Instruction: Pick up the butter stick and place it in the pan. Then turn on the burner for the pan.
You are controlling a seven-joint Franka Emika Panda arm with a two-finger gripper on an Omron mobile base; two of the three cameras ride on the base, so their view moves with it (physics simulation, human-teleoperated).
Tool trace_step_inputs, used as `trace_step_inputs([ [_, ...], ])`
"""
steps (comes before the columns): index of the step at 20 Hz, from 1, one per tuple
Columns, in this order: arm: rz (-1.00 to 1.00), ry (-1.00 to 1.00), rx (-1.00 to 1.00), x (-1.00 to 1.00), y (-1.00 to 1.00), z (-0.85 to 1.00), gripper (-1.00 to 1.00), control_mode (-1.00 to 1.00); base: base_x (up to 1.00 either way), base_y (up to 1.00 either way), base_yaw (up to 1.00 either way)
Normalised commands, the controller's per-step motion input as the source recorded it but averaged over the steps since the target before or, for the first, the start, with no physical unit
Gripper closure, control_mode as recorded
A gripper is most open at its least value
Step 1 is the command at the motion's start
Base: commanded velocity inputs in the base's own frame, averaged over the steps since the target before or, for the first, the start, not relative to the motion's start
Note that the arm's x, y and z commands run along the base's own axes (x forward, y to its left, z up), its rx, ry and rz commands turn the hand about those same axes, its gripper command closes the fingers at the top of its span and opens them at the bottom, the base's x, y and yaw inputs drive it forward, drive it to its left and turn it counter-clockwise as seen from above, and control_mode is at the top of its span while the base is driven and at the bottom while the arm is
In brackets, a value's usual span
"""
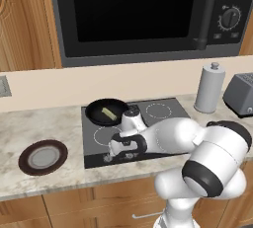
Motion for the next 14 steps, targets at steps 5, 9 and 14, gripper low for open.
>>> trace_step_inputs([
  [5,0.0,0.0,0.0,0.0,-0.39,-0.07,1.0,-1.0,0.0,0.0,0.0],
  [9,0.0,0.0,0.0,-0.04,-0.23,-0.01,1.0,-1.0,0.0,0.0,0.0],
  [14,0.05,0.0,0.0,0.0,0.0,-0.06,1.0,-1.0,0.0,0.0,0.0],
])
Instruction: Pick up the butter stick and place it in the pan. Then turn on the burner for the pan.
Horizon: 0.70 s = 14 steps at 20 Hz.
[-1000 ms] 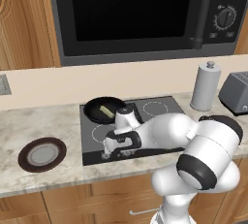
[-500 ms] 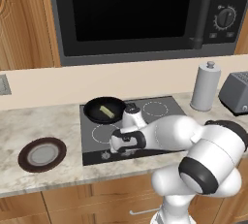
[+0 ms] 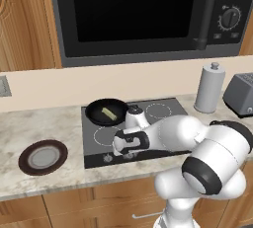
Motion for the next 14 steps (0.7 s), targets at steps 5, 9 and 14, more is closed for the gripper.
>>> trace_step_inputs([
  [5,0.17,0.0,0.0,0.0,0.0,-0.13,1.0,-1.0,0.0,0.0,0.0],
  [9,0.22,0.0,0.0,0.0,-0.01,-0.21,1.0,-1.0,0.0,0.0,0.0],
  [14,0.23,0.0,-0.01,-0.02,0.0,-0.23,1.0,-1.0,0.0,0.0,0.0],
])
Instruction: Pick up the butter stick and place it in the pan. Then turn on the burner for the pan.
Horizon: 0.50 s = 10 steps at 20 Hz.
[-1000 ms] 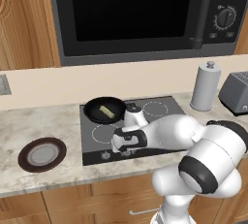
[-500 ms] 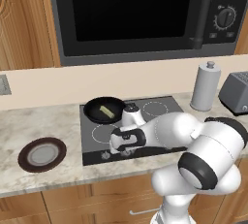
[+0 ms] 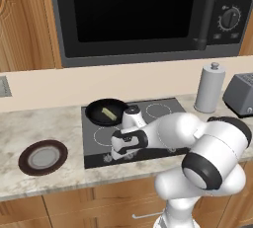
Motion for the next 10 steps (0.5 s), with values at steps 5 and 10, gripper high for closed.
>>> trace_step_inputs([
  [5,0.24,0.0,-0.01,-0.03,0.0,-0.24,1.0,-1.0,0.0,0.0,0.0],
  [10,0.24,0.0,0.0,-0.02,0.0,-0.27,1.0,-1.0,0.0,0.0,0.0],
])
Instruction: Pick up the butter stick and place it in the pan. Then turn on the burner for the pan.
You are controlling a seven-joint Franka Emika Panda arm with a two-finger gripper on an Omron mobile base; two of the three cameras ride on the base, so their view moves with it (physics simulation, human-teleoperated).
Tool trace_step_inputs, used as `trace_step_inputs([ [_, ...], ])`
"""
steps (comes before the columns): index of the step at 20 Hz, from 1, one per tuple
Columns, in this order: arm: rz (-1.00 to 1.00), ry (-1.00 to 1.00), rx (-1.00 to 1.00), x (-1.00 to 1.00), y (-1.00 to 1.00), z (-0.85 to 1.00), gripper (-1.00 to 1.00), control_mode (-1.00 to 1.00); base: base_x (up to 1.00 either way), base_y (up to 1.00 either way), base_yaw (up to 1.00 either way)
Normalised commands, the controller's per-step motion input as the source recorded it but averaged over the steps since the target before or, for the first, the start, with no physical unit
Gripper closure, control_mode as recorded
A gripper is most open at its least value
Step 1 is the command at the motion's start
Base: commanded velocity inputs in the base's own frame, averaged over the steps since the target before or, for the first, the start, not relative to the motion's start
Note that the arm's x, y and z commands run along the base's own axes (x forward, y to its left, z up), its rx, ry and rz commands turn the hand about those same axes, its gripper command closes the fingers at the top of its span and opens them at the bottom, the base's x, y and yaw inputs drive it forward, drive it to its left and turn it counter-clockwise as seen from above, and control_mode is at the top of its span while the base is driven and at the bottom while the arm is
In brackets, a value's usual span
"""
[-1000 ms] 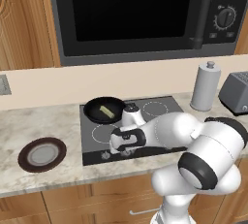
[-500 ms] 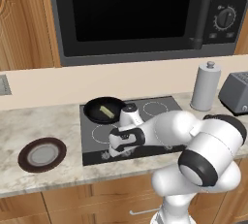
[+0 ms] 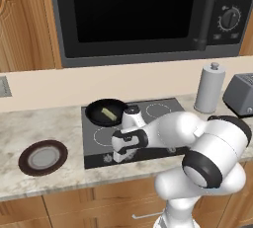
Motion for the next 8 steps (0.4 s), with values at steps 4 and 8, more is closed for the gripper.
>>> trace_step_inputs([
  [4,0.25,0.0,0.0,-0.02,0.0,-0.29,1.0,-1.0,0.0,0.0,0.0],
  [8,0.25,0.0,0.0,-0.01,0.0,-0.33,1.0,-1.0,0.0,0.0,0.0],
])
